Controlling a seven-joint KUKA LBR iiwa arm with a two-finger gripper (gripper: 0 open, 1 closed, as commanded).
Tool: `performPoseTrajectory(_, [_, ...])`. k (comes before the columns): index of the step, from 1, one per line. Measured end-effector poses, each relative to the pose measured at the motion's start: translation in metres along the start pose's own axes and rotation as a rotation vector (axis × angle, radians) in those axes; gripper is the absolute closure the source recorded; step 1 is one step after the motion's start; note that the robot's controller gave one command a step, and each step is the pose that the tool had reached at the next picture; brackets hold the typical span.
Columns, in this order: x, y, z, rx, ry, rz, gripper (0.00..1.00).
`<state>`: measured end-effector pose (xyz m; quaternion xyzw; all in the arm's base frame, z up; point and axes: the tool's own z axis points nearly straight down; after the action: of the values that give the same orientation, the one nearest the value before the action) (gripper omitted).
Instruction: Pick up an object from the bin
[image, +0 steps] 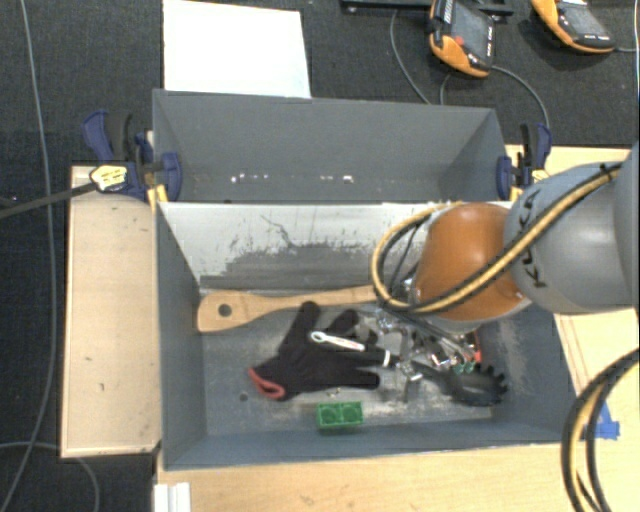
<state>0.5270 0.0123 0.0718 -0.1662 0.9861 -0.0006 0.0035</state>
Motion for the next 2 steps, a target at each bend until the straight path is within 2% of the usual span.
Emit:
performPoseTrajectory(1, [-0.004,0.009,0.0,0.002,0.0,0.055,0.0])
performPoseTrajectory(2, [0.031,0.019,0.001,0.002,-0.003,0.114,0.0])
